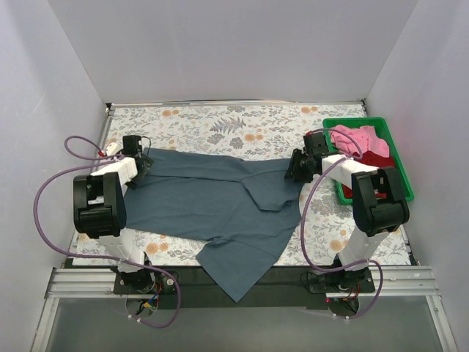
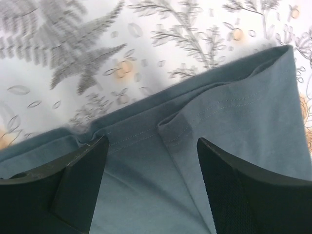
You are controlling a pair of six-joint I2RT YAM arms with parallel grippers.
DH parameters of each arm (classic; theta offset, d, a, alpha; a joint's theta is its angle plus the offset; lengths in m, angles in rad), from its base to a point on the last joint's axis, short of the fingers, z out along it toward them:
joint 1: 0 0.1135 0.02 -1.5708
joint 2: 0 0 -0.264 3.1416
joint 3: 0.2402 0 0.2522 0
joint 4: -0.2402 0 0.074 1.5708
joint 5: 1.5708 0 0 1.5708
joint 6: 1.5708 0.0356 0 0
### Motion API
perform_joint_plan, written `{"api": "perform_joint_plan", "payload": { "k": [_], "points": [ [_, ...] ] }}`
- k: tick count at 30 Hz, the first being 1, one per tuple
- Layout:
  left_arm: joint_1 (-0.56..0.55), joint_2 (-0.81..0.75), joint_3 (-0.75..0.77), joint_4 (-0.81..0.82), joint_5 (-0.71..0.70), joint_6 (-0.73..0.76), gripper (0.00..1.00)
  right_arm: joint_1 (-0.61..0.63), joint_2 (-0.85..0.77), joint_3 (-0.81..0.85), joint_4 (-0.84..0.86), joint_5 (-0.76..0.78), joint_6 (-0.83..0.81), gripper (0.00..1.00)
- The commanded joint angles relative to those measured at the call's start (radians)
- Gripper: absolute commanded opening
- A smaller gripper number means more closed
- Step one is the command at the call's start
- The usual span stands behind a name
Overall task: Fold and stack the t-shirts
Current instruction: Fold the tshirt
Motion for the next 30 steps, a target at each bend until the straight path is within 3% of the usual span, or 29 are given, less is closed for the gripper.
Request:
{"api": "perform_joint_plan", "payload": {
  "k": [1, 7, 13, 21, 30],
  "points": [
    [0.032, -0.044, -0.093, -0.095, 0.022, -0.123, 0.69, -0.016, 0.071, 0.045, 0.053, 0.021, -0.038, 0.45],
    [0.032, -0.19, -0.205, -0.114, 0.071, -0.181, 0.69, -0.055, 0.186, 0.224, 0.053, 0.046, -0.132, 0.45],
    [0.034, -0.238, -0.127, -0.069, 0.094, -0.049, 0.71, -0.072, 0.212, 0.335, 0.047, 0.002, -0.193, 0.46],
    [0.032, -0.152, -0.021, -0.046, 0.136, 0.081, 0.7, -0.07, 0.036, 0.181, 0.039, -0.104, -0.14, 0.46],
    [0.019, -0.068, 0.032, -0.077, 0.136, 0.093, 0.61, -0.07, -0.086, 0.064, 0.021, -0.129, -0.13, 0.45]
  ]
}}
